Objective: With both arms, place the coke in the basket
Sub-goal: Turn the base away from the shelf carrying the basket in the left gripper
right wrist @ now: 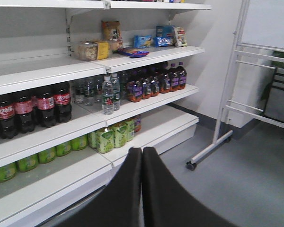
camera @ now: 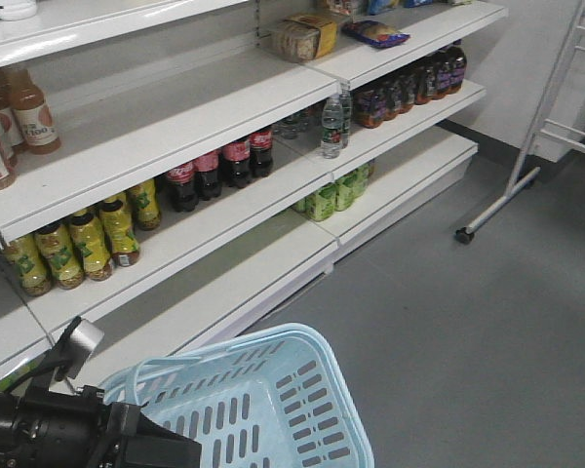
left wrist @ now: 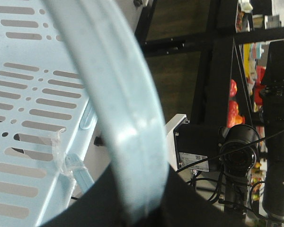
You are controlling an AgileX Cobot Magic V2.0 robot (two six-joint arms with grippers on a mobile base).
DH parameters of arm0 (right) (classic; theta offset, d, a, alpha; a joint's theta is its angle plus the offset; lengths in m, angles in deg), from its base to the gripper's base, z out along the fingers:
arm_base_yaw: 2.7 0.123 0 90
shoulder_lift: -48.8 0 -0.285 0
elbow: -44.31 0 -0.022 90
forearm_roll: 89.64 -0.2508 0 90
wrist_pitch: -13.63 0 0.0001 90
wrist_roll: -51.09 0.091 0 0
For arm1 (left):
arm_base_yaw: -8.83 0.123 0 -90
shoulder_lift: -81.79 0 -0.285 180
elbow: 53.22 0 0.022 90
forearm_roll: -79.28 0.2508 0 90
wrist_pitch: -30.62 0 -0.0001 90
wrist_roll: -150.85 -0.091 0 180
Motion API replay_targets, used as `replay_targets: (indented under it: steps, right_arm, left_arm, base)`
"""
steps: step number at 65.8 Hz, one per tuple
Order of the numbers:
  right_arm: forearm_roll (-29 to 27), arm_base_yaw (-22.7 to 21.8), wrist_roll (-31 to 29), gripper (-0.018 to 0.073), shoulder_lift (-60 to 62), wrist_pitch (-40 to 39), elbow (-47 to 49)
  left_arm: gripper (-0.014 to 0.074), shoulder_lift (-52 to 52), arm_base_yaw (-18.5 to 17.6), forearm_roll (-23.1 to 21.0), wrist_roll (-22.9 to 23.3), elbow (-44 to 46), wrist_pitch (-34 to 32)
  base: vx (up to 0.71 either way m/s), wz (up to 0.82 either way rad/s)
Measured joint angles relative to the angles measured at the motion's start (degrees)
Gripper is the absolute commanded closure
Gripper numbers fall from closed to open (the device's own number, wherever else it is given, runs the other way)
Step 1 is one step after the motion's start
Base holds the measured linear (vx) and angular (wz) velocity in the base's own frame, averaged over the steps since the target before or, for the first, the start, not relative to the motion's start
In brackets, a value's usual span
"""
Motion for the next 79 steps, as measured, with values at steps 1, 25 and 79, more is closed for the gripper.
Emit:
replay_targets:
  steps: [1, 25, 79]
  right_arm:
    - [0.00, 0.00, 0.00, 0.0569, 0.00, 0.00, 0.00]
    - [0.00, 0.00, 0.00, 0.0569, 0.00, 0.00, 0.00]
    - [0.00, 0.00, 0.00, 0.0569, 0.00, 0.00, 0.00]
  left_arm:
    - [0.0603, 0.00, 0.00, 0.00, 0.00, 0.00, 0.00]
    - [0.0603, 0.00, 0.00, -0.02, 0.00, 0.00, 0.00]
    - [0.0603, 0.00, 0.00, -0.06, 0.00, 0.00, 0.00]
  base:
    - [-0.09, -0.36]
    - [-0.08, -0.36]
    - [-0.05, -0.37]
